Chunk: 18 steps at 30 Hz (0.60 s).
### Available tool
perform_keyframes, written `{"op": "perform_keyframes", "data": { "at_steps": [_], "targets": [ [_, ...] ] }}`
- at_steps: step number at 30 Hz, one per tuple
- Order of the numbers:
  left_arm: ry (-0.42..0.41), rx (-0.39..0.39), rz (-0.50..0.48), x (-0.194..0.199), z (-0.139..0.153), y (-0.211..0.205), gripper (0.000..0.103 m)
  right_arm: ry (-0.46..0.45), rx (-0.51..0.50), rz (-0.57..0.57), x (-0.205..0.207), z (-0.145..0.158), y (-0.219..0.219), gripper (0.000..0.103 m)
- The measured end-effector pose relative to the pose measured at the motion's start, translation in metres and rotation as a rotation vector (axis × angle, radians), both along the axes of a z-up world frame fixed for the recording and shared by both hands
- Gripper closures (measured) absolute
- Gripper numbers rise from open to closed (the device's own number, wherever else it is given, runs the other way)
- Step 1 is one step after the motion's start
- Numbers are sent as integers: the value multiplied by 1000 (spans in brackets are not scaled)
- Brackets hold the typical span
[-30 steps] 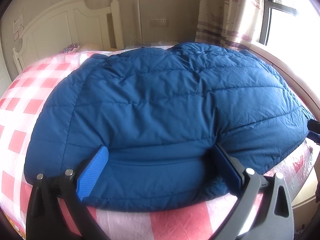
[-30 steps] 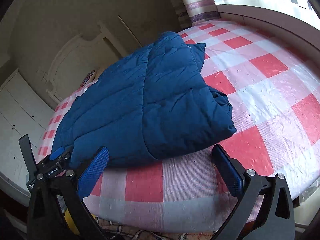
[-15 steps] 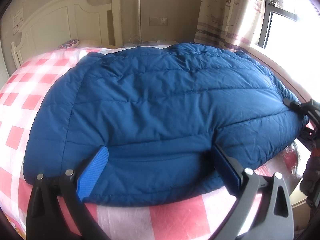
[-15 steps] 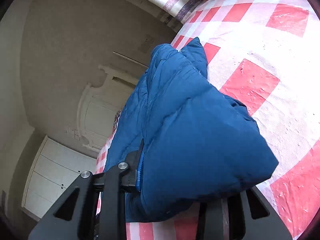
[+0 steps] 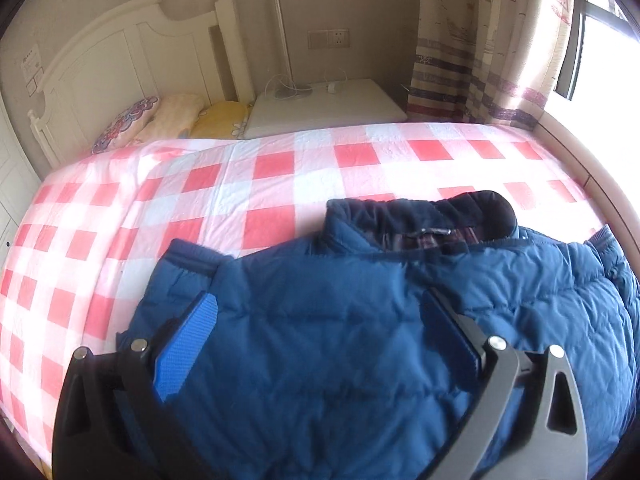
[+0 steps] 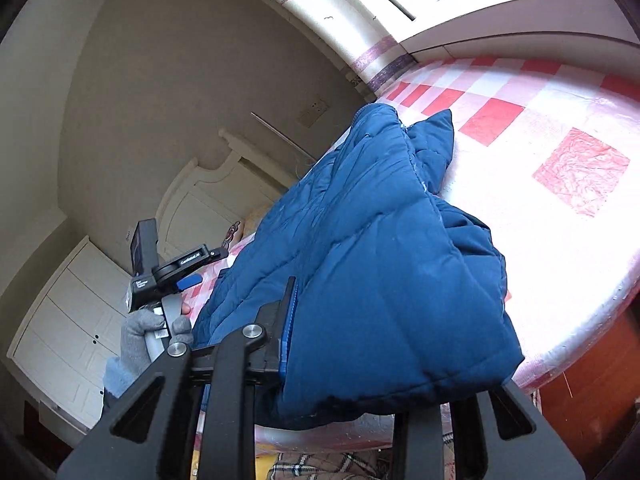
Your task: Fold large clothes
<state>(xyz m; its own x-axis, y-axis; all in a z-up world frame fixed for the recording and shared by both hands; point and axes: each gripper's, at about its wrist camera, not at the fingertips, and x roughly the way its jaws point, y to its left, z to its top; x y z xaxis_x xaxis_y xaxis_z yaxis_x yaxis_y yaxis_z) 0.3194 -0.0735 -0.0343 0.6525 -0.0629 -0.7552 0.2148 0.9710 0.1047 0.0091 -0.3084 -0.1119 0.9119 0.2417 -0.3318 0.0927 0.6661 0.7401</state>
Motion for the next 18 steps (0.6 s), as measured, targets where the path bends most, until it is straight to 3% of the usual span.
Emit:
{"op": "perform_keyframes", "data": {
  "at_steps": [2, 4, 8, 13, 16, 18],
  "targets": [
    [-20, 114, 5, 13, -17, -28, 2, 6, -20, 1, 1, 3, -3, 74],
    [38, 229, -15, 26, -50, -48, 2, 3, -13, 6, 1, 4, -3, 74],
    [0, 169, -10, 14, -40, -30, 9, -5, -49, 10, 3, 15, -1, 74],
    [-141, 114, -38, -70, -9, 8, 10, -11, -89, 2, 2, 21, 2, 74],
    [-115, 117, -139, -120, -31, 12, 9, -16, -119, -9, 1, 30, 6, 74],
    [-184, 147, -140, -146, -51, 10, 9, -28, -145, -10, 3, 40, 11, 74]
  ]
}}
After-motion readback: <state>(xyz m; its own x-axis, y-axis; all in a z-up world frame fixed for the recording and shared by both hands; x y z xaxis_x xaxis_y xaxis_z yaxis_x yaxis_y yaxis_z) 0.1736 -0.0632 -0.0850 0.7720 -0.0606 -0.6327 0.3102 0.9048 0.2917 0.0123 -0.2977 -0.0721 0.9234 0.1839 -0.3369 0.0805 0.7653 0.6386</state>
